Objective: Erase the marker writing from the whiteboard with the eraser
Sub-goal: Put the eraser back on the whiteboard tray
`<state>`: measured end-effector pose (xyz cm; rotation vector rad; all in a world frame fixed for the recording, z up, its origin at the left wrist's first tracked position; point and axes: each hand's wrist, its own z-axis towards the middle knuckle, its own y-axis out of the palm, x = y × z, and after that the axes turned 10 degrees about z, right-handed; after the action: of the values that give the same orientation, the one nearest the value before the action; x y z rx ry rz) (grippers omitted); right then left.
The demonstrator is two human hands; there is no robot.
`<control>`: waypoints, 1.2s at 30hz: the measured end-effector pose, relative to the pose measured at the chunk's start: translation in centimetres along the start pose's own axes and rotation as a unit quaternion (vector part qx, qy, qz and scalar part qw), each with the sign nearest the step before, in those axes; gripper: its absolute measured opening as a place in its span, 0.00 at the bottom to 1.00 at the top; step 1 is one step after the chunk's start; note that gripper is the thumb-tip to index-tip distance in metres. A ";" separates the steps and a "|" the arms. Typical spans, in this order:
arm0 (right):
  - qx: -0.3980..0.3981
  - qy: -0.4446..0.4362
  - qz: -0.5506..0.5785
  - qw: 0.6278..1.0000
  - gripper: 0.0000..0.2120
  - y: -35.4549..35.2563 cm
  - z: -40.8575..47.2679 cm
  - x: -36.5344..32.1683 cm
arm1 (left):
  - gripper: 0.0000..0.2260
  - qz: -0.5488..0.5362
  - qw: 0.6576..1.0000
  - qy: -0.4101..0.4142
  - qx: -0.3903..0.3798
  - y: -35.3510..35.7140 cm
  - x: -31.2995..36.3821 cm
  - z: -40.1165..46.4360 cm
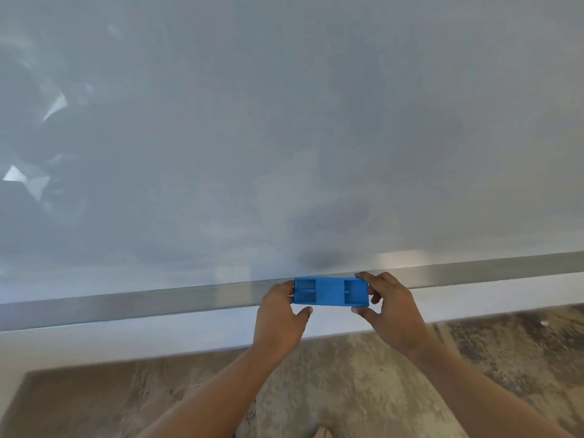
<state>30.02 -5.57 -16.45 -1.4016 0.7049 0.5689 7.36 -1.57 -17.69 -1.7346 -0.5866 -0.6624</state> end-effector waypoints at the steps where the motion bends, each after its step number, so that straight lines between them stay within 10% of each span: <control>1: -0.006 -0.004 0.001 1.000 0.30 0.2 0.7 0.6 | 0.24 -0.003 1.000 -0.013 0.001 0.7 0.0 0.3; 19: -0.061 0.028 -0.071 0.995 0.31 2.2 4.4 5.1 | 0.32 0.119 0.992 -0.022 -0.046 5.3 0.4 2.1; 27: -0.157 -0.007 -0.271 0.950 0.35 2.0 3.5 4.4 | 0.40 0.373 0.913 0.047 -0.157 4.9 1.0 2.5; 36: -0.135 0.046 -0.270 0.952 0.45 3.5 0.1 2.9 | 0.38 0.419 0.889 0.123 -0.138 3.0 -0.9 2.1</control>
<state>29.44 -5.30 -21.01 -1.8007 0.2919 0.1682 9.00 -0.31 -20.82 -1.9022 0.4620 -0.3305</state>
